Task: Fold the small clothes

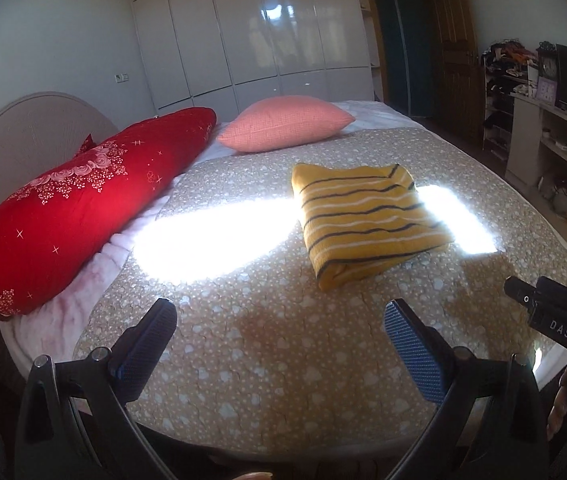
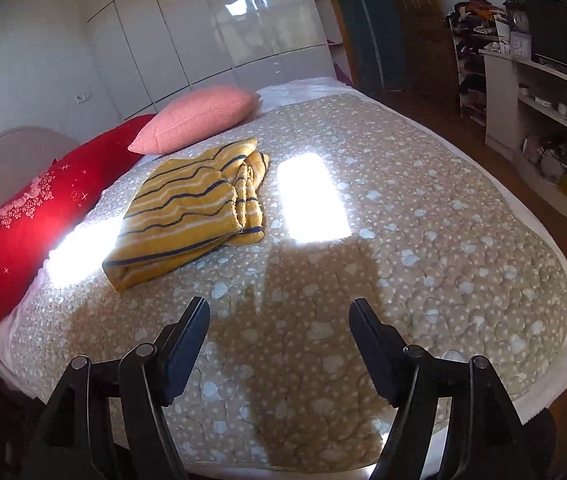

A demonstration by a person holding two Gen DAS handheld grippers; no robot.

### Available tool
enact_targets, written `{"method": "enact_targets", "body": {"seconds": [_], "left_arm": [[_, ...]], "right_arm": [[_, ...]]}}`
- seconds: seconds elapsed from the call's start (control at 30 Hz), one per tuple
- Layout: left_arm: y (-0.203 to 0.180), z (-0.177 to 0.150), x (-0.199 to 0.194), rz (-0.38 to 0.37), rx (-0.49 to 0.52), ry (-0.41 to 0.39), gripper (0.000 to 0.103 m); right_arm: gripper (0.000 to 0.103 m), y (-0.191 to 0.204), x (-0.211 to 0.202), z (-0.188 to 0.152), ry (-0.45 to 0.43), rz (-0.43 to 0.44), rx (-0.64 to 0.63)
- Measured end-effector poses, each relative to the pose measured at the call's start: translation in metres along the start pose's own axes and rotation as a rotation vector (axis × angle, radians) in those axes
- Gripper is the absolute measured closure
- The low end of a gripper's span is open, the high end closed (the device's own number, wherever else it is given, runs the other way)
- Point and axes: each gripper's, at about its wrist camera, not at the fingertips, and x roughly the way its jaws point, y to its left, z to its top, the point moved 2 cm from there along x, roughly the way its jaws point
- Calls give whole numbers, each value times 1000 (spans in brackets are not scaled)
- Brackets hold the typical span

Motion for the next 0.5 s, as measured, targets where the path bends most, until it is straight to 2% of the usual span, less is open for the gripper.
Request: {"method": "enact_targets", "body": {"seconds": [0.23, 0.5], "left_arm": [[-5, -12, -7, -34, 19, 32, 0], [-2, -20, -6, -71, 6, 73, 0]], "right_arm": [[21, 21, -5, -16, 30, -30, -66], [19, 41, -2, -15, 49, -16, -122]]}}
